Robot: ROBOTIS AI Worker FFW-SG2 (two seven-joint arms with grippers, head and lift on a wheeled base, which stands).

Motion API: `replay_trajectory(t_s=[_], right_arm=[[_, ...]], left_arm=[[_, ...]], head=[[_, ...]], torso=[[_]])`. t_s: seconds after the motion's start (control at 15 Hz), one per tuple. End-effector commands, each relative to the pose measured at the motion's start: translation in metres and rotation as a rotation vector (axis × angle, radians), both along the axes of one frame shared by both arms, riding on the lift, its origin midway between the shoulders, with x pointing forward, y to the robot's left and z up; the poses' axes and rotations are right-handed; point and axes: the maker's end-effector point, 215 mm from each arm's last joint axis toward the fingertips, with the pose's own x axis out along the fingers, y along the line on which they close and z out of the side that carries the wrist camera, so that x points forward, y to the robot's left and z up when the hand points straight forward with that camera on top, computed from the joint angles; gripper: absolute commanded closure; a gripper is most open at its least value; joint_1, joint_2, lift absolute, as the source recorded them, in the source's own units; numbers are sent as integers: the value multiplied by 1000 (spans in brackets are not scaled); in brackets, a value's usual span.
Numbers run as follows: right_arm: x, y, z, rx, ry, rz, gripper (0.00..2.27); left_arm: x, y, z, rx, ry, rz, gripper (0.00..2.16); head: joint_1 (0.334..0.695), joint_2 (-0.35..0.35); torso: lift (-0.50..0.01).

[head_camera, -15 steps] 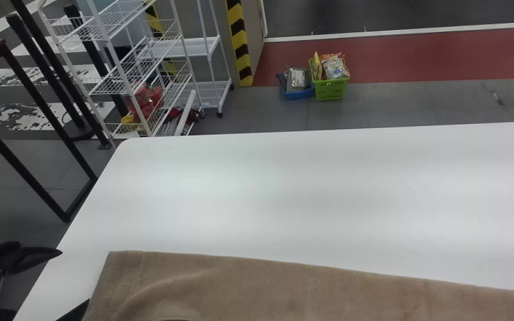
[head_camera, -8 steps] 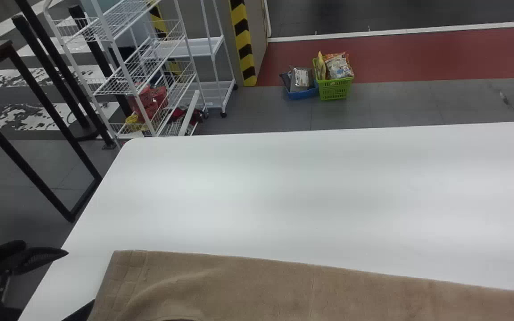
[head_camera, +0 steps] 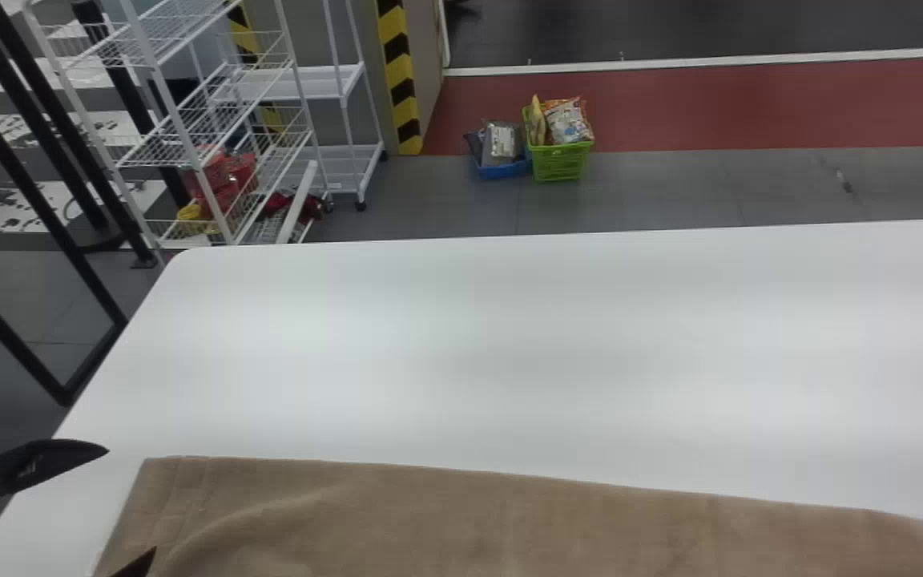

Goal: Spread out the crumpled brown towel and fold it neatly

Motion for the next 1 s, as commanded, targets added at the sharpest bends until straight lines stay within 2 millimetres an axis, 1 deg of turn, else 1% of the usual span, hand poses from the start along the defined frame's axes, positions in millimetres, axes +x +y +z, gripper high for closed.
replay_trajectory(t_s=[0.0, 0.13, 0.2, 0.33, 0.53, 0.67, 0.8, 0.93], right_arm=[[3, 11, 7, 79, -21, -5, 1025], [10, 24, 14, 172, -39, -14, 1025], [12, 30, 16, 190, -49, -12, 1025], [17, 41, 19, 232, -62, -5, 1025], [27, 45, 21, 238, -67, -17, 1025], [29, 48, 21, 243, -63, -14, 1025], [30, 47, 20, 247, -56, -23, 1025], [33, 47, 21, 250, -54, -26, 1025]], left_arm=[[2, -32, -17, -24, 28, -58, 83], [9, -46, -26, -29, 28, -72, 83], [11, -53, -29, -31, 28, -83, 83], [9, -69, -36, -1, 36, -136, 87], [-3, -92, -53, 15, 103, -228, 110], [-14, -100, -61, 24, 147, -284, 144], [-15, -106, -63, 26, 155, -301, 147], [-16, -126, -67, 22, 161, -345, 157]], head=[[695, 67], [695, 34], [695, 27], [695, 17], [695, -1], [695, -30], [695, -42], [695, -54]], torso=[[-128], [-128], [-128], [-128], [-128], [-128], [-128], [-128]])
